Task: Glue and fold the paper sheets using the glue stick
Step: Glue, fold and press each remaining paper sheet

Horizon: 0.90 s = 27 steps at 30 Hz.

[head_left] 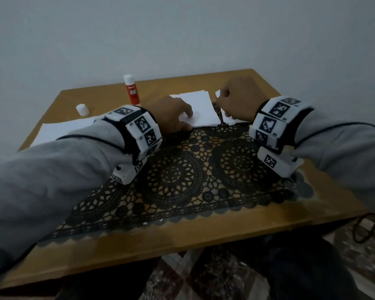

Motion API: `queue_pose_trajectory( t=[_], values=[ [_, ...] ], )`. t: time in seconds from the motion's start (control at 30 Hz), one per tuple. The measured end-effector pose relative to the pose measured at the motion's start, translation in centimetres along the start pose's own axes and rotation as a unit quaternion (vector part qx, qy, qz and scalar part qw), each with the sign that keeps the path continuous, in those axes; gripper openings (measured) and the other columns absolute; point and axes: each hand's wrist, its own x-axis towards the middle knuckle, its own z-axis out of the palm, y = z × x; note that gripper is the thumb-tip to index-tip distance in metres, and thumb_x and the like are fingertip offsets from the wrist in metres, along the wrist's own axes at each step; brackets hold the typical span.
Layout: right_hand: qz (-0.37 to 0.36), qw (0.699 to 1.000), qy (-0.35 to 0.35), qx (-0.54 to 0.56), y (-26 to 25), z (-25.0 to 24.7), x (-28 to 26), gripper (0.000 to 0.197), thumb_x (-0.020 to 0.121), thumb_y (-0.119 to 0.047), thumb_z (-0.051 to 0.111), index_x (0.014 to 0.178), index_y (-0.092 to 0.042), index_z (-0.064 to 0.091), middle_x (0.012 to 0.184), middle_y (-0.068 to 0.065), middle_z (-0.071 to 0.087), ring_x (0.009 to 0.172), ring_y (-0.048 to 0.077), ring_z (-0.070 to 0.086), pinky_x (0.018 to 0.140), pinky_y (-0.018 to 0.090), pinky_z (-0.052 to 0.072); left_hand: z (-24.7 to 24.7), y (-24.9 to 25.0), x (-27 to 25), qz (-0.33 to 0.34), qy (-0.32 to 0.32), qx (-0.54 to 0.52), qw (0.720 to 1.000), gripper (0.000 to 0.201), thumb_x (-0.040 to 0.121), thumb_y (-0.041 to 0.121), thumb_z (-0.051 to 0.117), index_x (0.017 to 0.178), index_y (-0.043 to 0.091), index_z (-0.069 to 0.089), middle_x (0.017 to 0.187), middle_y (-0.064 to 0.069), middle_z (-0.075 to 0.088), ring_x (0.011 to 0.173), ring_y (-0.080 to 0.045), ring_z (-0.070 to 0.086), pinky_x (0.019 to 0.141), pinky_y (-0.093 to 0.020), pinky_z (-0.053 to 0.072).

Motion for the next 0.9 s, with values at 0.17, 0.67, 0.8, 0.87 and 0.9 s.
queue_pose_trajectory(
  t=[0.17, 0.67, 0.8, 0.87, 0.9],
  values=[
    [-0.005, 1.000, 0.008, 0.014, 0.28, 0.20, 0.42, 0.029, 0.082, -0.011, 0.055, 0.061, 0.009, 0.055, 0.083, 0.032, 0.065, 0.056, 0.021, 0.043, 0.060, 0.029, 0.040, 0.14, 0.20, 0.29, 0.000, 0.009, -0.050, 0.999, 0.039, 0.086, 0.042, 0.065, 0.121, 0.026, 0.060, 0.126, -0.001, 0.057, 0.114, -0.021, 0.051, 0.096, -0.034, 0.038],
    [0.007, 0.999, -0.021, 0.023, 0.26, 0.27, 0.16, 0.024, 0.085, -0.011, 0.060, 0.066, 0.003, 0.065, 0.065, 0.011, 0.069, 0.045, 0.014, 0.056, 0.044, 0.017, 0.043, -0.09, -0.23, 0.50, 0.003, 0.086, -0.078, 0.993, 0.015, 0.090, 0.025, 0.061, 0.092, 0.015, 0.072, 0.094, -0.001, 0.070, 0.085, -0.018, 0.059, 0.081, -0.035, 0.048],
    [0.012, 0.999, -0.031, 0.024, 0.19, 0.19, 0.12, 0.021, 0.085, -0.008, 0.058, 0.070, 0.004, 0.067, 0.067, 0.012, 0.069, 0.045, 0.013, 0.055, 0.036, 0.010, 0.038, -0.08, -0.26, 0.57, 0.001, 0.096, -0.077, 0.992, 0.014, 0.087, 0.026, 0.066, 0.086, 0.013, 0.070, 0.085, -0.002, 0.066, 0.079, -0.018, 0.057, 0.074, -0.033, 0.047],
    [0.013, 0.999, -0.031, 0.024, 0.18, 0.16, 0.09, 0.021, 0.085, -0.008, 0.058, 0.070, 0.004, 0.068, 0.068, 0.012, 0.069, 0.045, 0.012, 0.054, 0.035, 0.008, 0.036, -0.05, -0.27, 0.60, -0.002, 0.097, -0.074, 0.993, 0.014, 0.085, 0.027, 0.068, 0.082, 0.014, 0.067, 0.082, -0.001, 0.065, 0.078, -0.019, 0.058, 0.072, -0.034, 0.048],
    [0.014, 0.999, -0.032, 0.025, 0.18, 0.16, 0.08, 0.021, 0.085, -0.008, 0.059, 0.071, 0.005, 0.068, 0.068, 0.012, 0.070, 0.045, 0.012, 0.053, 0.035, 0.008, 0.036, -0.05, -0.26, 0.61, -0.004, 0.095, -0.075, 0.993, 0.015, 0.084, 0.028, 0.070, 0.079, 0.014, 0.066, 0.081, -0.001, 0.064, 0.078, -0.020, 0.058, 0.072, -0.034, 0.048]
  ],
)
